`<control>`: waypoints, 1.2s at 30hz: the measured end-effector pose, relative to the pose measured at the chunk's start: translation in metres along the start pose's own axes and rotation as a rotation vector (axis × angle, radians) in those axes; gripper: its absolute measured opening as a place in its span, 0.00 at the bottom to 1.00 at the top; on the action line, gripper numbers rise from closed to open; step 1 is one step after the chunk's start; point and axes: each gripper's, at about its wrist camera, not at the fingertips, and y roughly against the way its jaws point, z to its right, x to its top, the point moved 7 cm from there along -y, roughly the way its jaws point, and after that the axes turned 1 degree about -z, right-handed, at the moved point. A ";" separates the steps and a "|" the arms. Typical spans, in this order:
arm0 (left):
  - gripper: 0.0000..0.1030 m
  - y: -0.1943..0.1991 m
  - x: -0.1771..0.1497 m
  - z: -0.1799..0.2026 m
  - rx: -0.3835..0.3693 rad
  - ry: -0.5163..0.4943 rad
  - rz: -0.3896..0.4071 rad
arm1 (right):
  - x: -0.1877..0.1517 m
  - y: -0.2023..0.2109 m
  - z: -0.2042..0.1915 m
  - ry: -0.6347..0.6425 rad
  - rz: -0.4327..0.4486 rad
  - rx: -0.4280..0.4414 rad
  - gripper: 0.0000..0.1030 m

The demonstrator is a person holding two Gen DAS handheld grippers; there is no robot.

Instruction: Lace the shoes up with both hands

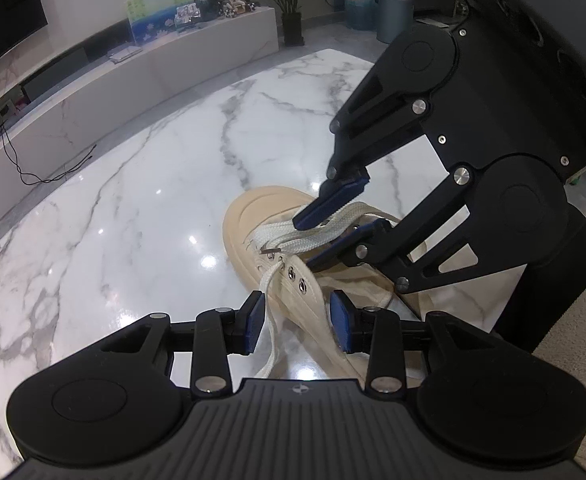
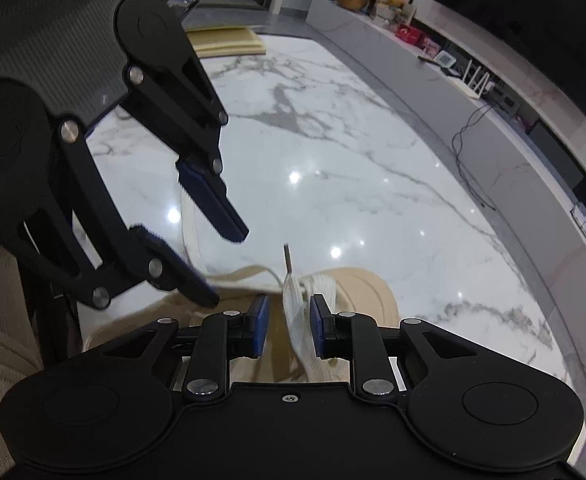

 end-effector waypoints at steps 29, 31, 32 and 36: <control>0.17 0.001 0.002 -0.015 -0.040 0.093 0.023 | -0.016 0.005 -0.013 -0.077 -0.086 0.057 0.03; 0.18 0.001 0.001 -0.017 -0.039 0.101 0.021 | -0.016 0.002 -0.014 -0.070 -0.104 0.062 0.03; 0.18 0.002 0.000 -0.019 -0.038 0.105 0.020 | -0.016 0.000 -0.015 -0.065 -0.114 0.063 0.03; 0.18 0.004 -0.002 -0.020 -0.032 0.109 0.020 | -0.014 -0.008 -0.013 -0.062 -0.146 0.062 0.03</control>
